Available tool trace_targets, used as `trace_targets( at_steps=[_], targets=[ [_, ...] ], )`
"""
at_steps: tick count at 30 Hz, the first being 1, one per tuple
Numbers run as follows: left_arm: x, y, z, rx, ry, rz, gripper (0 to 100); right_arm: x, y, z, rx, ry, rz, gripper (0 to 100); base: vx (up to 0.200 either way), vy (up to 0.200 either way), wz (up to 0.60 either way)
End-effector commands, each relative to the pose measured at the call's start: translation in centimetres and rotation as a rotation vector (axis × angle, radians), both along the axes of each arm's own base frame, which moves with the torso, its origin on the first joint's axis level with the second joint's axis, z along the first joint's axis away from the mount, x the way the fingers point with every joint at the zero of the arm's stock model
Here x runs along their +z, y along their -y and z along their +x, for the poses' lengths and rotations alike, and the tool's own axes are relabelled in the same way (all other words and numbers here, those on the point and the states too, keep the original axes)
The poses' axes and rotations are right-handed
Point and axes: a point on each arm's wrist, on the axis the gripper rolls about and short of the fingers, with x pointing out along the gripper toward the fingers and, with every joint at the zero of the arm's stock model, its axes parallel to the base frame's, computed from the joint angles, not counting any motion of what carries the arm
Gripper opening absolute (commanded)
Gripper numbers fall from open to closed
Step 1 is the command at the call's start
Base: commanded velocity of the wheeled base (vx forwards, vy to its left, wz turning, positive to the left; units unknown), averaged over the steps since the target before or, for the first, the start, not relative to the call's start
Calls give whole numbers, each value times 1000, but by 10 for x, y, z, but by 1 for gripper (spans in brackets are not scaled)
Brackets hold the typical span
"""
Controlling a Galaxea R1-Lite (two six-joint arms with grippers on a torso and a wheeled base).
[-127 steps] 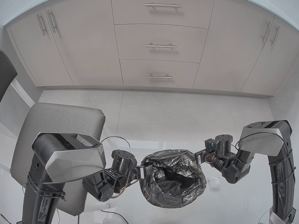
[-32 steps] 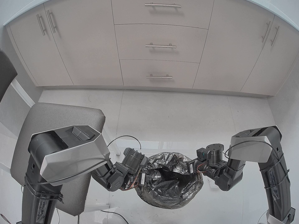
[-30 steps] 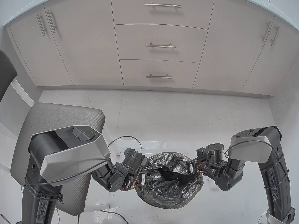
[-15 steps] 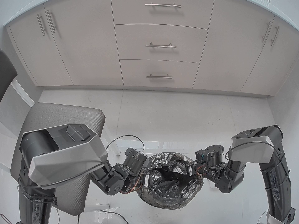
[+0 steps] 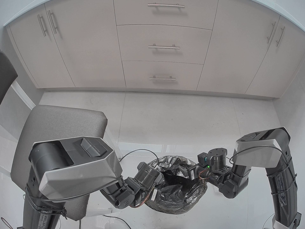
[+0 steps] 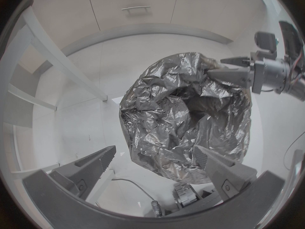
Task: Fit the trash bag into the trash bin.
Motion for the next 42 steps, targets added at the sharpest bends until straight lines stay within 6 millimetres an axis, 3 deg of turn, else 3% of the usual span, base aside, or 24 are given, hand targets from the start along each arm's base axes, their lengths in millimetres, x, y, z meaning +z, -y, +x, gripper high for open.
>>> trace_targets(
  at_steps=[1,16,23,32,35,42],
  targets=[
    [-16,4,-4,-13,-16,43,100,3,-1,1,-2,10,4,100,0,0,0],
    [-10,7,0,13,-3,1,100,9,1,3,-11,24,11,100,0,0,0],
    [53,-1,-12,-20,10,-155,100,20,1,4,-30,33,55,100,0,0,0],
    [143,-26,-35,-68,94,-294,100,32,1,3,-35,46,79,100,0,0,0],
    [165,-34,-44,-80,121,-329,100,30,1,3,-35,42,77,100,0,0,0],
    [193,-49,-55,-97,178,-376,100,30,2,3,-32,40,77,100,0,0,0]
  ],
)
